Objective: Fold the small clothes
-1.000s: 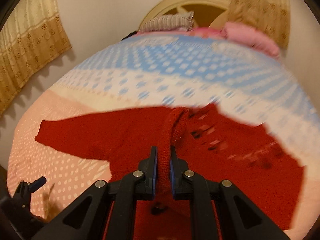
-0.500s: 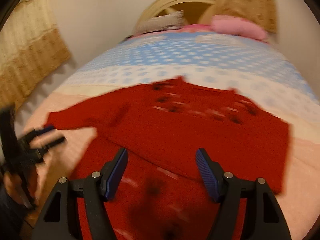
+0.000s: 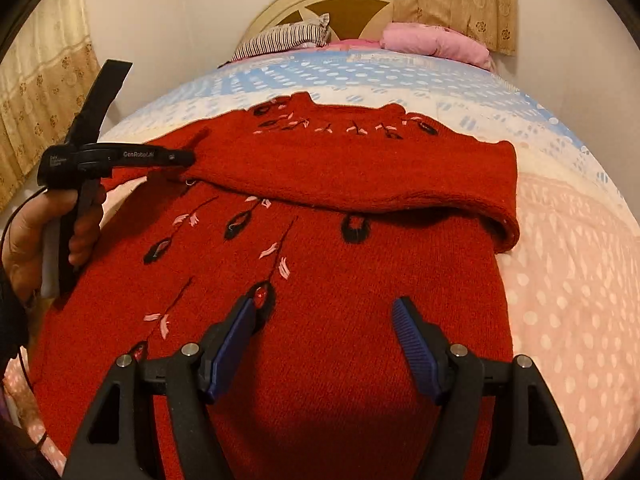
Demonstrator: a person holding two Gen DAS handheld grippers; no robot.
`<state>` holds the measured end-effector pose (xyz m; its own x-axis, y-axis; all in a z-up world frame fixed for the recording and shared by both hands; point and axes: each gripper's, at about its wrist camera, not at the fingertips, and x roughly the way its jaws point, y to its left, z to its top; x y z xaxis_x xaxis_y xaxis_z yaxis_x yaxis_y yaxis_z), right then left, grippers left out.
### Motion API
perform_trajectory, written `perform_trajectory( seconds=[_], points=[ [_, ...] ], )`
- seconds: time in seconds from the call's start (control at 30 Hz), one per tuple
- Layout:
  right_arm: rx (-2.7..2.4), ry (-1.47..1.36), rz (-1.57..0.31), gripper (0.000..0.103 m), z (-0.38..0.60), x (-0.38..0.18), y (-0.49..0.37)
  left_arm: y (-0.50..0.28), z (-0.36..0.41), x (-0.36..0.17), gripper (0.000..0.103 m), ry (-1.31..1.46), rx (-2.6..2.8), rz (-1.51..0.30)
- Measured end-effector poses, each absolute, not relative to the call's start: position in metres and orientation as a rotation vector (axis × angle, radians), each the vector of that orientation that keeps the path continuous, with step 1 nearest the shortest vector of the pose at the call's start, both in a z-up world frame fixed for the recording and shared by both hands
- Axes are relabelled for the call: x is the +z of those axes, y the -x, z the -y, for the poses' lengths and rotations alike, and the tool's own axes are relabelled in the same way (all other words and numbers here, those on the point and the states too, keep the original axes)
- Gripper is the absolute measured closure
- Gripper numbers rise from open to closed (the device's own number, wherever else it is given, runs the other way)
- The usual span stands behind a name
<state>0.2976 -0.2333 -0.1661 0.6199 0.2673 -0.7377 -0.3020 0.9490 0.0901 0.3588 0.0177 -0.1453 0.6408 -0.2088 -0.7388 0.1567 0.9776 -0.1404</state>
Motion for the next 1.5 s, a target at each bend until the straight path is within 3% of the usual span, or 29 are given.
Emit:
perform_trajectory(
  seconds=[0.43, 0.63, 0.8, 0.97, 1.2, 1.23, 1.27, 1.33, 1.5],
  points=[
    [0.347, -0.005, -0.807, 0.025, 0.242, -0.155, -0.297, -0.342, -0.042, -0.152, 0.096, 0.142, -0.183, -0.851],
    [0.35, -0.084, -0.783, 0.025, 0.252, -0.121, -0.356, -0.341, -0.029, -0.155, 0.09, 0.061, -0.127, -0.852],
    [0.23, -0.176, -0.928, 0.025, 0.287, -0.158, -0.407, -0.335, -0.03, -0.155, 0.083, 0.049, -0.117, -0.842],
    [0.226, -0.187, -0.921, 0.025, 0.31, -0.167, -0.393, -0.333, -0.031, -0.159, 0.082, 0.048, -0.115, -0.853],
    [0.203, -0.101, -0.849, 0.025, 0.285, -0.13, -0.397, -0.329, -0.033, -0.158, 0.077, 0.056, -0.094, -0.841],
    [0.215, -0.099, -0.851, 0.025, 0.281, -0.13, -0.4, -0.327, -0.035, -0.158, 0.073, 0.067, -0.093, -0.842],
    [0.231, -0.11, -0.871, 0.025, 0.277, -0.134, -0.403, -0.326, -0.036, -0.158, 0.058, 0.068, -0.081, -0.844],
    [0.23, -0.144, -0.943, 0.025, 0.277, -0.152, -0.412, -0.324, -0.042, -0.16, 0.044, 0.088, -0.06, -0.855],
    [0.211, -0.131, -0.927, 0.025, 0.29, -0.171, -0.392, -0.313, -0.055, -0.161, 0.04, 0.166, -0.107, -0.855]
  ],
)
